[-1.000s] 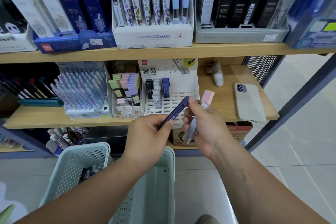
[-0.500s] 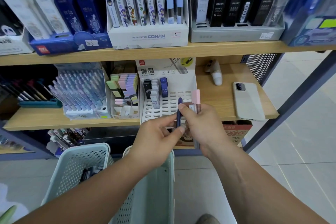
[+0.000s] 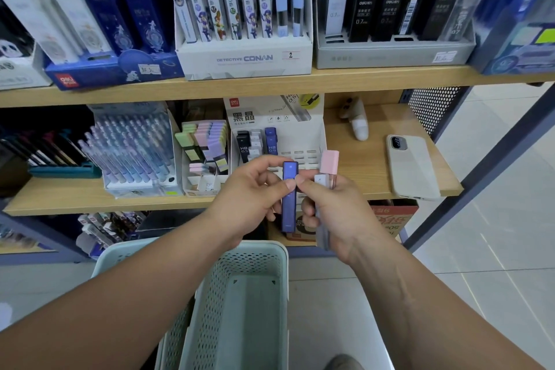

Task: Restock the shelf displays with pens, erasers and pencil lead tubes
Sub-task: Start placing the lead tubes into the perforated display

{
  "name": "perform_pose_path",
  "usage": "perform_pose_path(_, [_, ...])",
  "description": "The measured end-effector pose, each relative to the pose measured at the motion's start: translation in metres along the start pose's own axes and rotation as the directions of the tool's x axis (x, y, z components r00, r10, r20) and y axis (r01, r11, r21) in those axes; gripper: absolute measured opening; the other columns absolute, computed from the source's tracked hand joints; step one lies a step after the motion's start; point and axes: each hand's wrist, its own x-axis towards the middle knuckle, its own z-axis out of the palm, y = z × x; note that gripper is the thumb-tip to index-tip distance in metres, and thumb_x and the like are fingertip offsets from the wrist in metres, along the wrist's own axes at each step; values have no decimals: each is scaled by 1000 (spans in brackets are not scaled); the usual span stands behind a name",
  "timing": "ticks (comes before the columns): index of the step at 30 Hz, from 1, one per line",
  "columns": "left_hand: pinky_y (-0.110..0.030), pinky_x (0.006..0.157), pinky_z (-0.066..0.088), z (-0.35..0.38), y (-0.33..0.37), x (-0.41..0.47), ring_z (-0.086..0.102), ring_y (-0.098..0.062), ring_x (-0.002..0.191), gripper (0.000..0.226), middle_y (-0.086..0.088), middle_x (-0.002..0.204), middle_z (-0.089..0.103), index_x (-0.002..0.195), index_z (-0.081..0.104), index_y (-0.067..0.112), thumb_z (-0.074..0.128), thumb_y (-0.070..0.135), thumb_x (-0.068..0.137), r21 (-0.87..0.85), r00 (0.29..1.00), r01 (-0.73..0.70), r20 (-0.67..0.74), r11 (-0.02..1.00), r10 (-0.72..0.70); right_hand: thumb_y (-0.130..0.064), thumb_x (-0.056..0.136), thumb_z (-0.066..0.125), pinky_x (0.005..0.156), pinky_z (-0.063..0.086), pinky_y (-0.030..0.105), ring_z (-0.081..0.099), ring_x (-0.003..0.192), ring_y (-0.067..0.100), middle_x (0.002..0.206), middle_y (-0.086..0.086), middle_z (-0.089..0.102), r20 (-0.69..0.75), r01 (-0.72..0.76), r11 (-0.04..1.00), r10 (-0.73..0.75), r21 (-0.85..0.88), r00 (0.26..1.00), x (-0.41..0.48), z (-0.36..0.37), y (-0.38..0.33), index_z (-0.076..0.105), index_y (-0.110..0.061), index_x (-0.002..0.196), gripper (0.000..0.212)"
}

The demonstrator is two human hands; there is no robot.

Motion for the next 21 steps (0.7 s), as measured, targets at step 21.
perform_pose_path(21, [-33, 85, 56, -40, 24, 76, 68, -17, 88, 16, 1, 95, 76, 100, 80, 16, 77, 18, 85, 785, 907, -198, -81, 587, 413, -16, 97, 58, 42, 31, 25, 36, 43, 7, 71, 3, 47, -338, -74, 994, 98, 86, 936, 18, -15, 4, 66, -15, 104, 11])
